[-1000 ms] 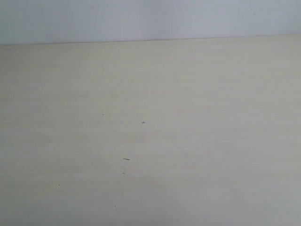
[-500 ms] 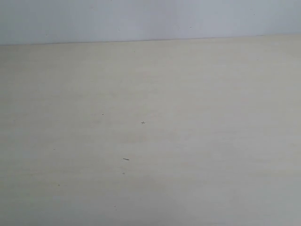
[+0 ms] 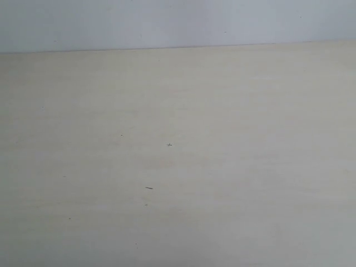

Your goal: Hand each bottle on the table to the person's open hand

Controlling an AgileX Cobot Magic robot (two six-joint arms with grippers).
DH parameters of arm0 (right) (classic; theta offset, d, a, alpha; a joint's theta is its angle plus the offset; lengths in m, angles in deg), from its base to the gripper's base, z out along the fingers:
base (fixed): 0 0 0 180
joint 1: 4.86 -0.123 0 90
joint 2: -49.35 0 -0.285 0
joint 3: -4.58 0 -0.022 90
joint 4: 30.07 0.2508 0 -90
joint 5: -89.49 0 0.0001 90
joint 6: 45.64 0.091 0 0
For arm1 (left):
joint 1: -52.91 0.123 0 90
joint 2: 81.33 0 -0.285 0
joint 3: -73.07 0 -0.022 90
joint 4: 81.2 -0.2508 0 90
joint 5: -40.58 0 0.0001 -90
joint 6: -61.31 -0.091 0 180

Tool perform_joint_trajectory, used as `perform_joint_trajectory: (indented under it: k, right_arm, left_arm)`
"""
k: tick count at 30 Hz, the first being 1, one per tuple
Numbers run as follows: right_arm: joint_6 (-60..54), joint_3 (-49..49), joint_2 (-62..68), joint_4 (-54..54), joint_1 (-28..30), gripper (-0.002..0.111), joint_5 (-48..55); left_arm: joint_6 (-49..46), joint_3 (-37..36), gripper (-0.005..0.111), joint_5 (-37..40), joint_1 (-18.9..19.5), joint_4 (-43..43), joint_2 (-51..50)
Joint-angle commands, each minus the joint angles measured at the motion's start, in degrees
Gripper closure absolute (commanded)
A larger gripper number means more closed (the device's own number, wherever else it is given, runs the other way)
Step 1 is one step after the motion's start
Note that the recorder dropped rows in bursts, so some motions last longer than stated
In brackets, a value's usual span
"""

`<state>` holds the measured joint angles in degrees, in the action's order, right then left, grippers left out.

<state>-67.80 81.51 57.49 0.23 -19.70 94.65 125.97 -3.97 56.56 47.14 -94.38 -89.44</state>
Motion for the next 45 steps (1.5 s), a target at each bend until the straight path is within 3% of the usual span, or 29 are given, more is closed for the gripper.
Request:
perform_joint_trajectory:
  k: [1,7,14,22,26,45]
  right_arm:
    - [-0.3,0.3,-0.4,-0.3,0.2,0.108,-0.4]
    - [-0.3,0.3,-0.4,-0.3,0.2,0.108,-0.4]
    - [-0.3,0.3,-0.4,-0.3,0.2,0.108,-0.4]
    - [-0.3,0.3,-0.4,-0.3,0.2,0.108,-0.4]
    - [-0.3,0.3,-0.4,-0.3,0.2,0.108,-0.4]
    - [-0.3,0.3,-0.4,-0.3,0.2,0.108,-0.4]
  left_arm:
    - [-1.7,-0.2,0.107,-1.1,0.1,0.3,0.3]
    - [-1.5,-0.2,0.107,-3.6,0.1,0.3,0.3]
    - [-2.4,-0.2,0.107,-13.2,-0.1,1.8,0.3]
    - [-47.2,-0.2,0.107,-15.0,0.2,14.3,0.3]
    - [-55.4,-0.2,0.107,-14.9,0.4,15.1,0.3]
    - [-58.3,-0.2,0.107,-14.1,1.4,14.9,0.3]
